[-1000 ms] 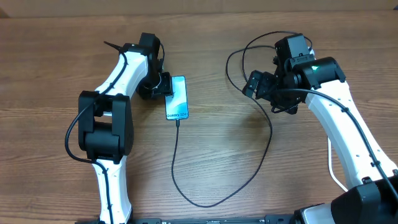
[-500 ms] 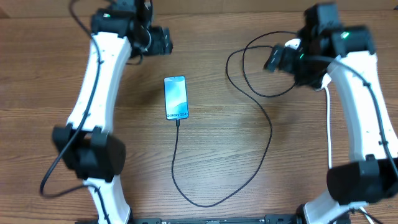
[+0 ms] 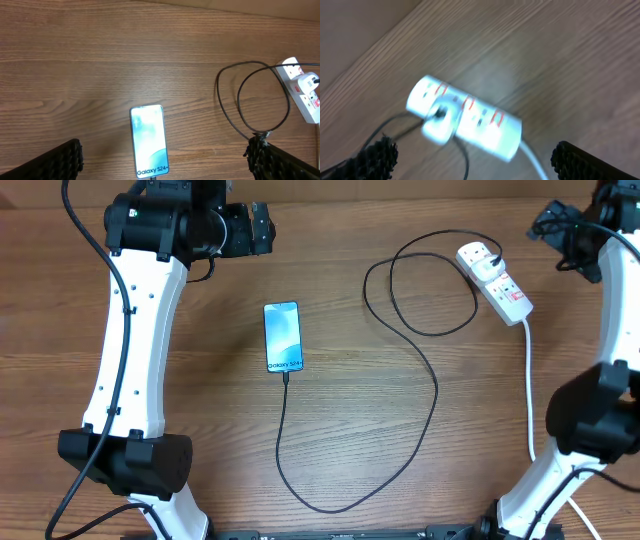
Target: Plug charger to phone and switch on socket
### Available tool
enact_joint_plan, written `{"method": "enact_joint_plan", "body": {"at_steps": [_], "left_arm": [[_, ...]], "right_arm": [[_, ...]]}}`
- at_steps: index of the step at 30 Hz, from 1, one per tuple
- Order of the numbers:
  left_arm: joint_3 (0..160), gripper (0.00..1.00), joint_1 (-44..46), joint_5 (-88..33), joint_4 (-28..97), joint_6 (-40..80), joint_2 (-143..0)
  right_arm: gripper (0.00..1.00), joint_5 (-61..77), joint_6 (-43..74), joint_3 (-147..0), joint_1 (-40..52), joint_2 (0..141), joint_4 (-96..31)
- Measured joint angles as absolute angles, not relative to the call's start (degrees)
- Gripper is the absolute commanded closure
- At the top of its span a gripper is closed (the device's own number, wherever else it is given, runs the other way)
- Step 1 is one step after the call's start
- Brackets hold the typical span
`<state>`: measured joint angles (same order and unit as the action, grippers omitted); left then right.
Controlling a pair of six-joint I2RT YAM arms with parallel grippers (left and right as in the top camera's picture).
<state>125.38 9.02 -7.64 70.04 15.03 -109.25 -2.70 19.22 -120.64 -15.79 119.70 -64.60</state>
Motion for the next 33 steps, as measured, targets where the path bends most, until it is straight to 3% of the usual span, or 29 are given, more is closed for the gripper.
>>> {"method": "enact_joint_plan", "body": {"at_steps": [8,33], "left_arm": [[125.38,0.0,9.02,-7.64,70.08,15.03,-109.25],[125.38,0.0,9.02,-7.62,70.11,15.03,-109.25]], "right_arm": [[0.0,-5.21,16.03,-120.64,-16.21,128.22,-56.29],[0.0,-8.34,14.76,-116.62,-16.12,137.4,-53.93]]}}
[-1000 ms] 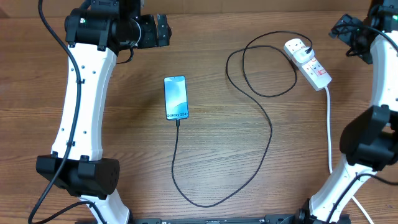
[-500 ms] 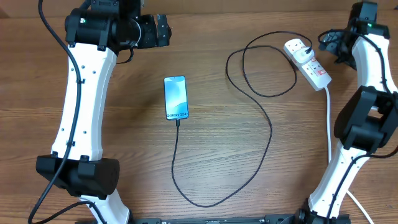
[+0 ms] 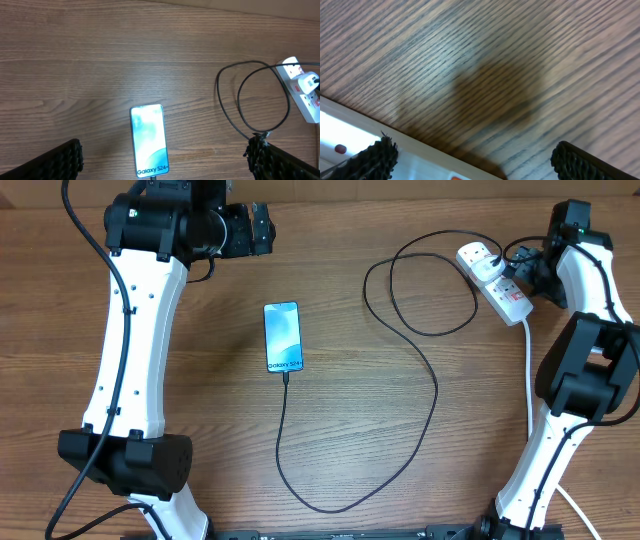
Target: Plug charger to phone and switch on socket
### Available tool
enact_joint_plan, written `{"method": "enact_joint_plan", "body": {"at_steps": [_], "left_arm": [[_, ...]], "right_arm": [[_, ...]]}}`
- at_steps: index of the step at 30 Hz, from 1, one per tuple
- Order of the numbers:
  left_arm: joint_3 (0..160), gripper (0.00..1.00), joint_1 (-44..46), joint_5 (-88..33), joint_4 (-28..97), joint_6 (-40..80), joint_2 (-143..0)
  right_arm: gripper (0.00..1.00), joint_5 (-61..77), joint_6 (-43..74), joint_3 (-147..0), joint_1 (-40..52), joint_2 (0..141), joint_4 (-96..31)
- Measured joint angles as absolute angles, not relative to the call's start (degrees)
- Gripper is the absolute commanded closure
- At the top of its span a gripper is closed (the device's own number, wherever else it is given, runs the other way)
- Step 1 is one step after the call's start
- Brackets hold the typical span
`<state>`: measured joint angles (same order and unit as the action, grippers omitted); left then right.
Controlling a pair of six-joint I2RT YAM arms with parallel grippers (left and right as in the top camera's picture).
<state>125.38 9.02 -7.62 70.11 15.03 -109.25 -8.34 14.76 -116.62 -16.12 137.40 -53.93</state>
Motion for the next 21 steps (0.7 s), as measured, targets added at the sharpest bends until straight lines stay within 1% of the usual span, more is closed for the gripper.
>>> {"method": "enact_joint_plan", "body": {"at_steps": [21], "left_arm": [[125.38,0.0,9.02,-7.62,70.11,15.03,-109.25]], "right_arm": [[0.0,-3.01,15.03,-116.22,-16.58,137.43,-53.71]]}}
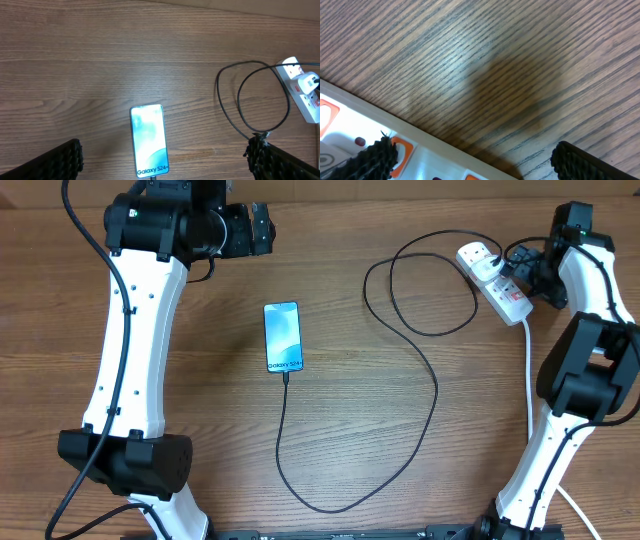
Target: Plug charger to phone and switch on socket
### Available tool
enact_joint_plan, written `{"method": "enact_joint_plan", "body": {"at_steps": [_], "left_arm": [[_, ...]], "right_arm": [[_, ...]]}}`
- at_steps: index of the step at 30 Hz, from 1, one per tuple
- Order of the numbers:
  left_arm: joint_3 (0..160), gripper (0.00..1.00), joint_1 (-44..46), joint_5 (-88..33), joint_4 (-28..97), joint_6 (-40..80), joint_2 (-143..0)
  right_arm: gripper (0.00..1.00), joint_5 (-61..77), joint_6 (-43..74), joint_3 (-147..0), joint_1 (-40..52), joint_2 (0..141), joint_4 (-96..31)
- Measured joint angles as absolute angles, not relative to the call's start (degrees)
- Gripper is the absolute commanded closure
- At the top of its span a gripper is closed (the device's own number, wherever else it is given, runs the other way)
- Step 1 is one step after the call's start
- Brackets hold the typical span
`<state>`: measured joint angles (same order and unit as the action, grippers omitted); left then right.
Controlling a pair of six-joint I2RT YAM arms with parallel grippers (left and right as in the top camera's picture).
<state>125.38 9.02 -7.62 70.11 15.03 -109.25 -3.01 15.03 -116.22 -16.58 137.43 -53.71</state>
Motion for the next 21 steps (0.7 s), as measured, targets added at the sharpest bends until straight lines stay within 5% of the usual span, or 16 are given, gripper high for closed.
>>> {"method": "enact_joint_plan", "body": {"at_steps": [21], "left_arm": [[125.38,0.0,9.02,-7.62,70.15,15.03,-109.25]], "right_arm": [[0.0,0.12,15.77,-116.31,-16.95,137.56,-55.7]]}}
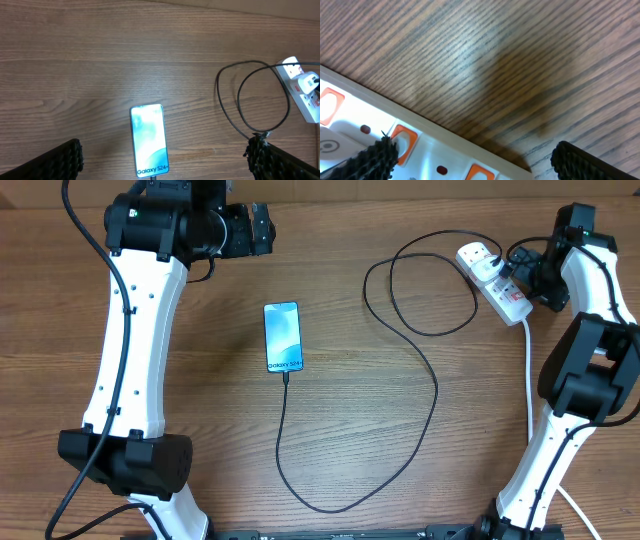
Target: Plug charger to phone and switch on socket
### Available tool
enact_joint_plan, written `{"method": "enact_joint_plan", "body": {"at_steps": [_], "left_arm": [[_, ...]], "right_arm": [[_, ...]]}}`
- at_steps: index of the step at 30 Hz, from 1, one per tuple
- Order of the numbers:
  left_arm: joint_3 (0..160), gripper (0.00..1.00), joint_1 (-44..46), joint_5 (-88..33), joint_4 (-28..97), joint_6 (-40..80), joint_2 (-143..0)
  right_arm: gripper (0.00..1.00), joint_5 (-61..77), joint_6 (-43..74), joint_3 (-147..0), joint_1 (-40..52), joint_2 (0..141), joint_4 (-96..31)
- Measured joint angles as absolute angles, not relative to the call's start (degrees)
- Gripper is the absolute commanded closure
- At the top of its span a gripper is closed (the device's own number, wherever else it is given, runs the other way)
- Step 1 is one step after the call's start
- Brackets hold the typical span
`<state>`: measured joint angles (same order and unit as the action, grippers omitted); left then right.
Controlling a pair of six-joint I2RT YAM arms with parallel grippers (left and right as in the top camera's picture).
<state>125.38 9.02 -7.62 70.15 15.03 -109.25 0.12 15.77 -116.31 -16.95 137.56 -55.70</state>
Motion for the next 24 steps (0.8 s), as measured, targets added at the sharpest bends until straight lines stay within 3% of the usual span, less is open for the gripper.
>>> {"method": "enact_joint_plan", "body": {"at_steps": [16,20,24], "left_arm": [[125.38,0.0,9.02,-7.62,70.06,15.03,-109.25],[125.38,0.0,9.02,-7.62,70.08,15.03,-109.25],[125.34,0.0,9.02,-7.6,70.13,15.03,-109.25]], "right_arm": [[0.0,4.4,16.53,-118.43,-16.08,136.53,-69.21],[0.0,4.54,17.39,-118.43,-16.03,129.38,-74.81],[0.0,5.45,18.06,-119.0,-15.88,112.44,-82.3]]}}
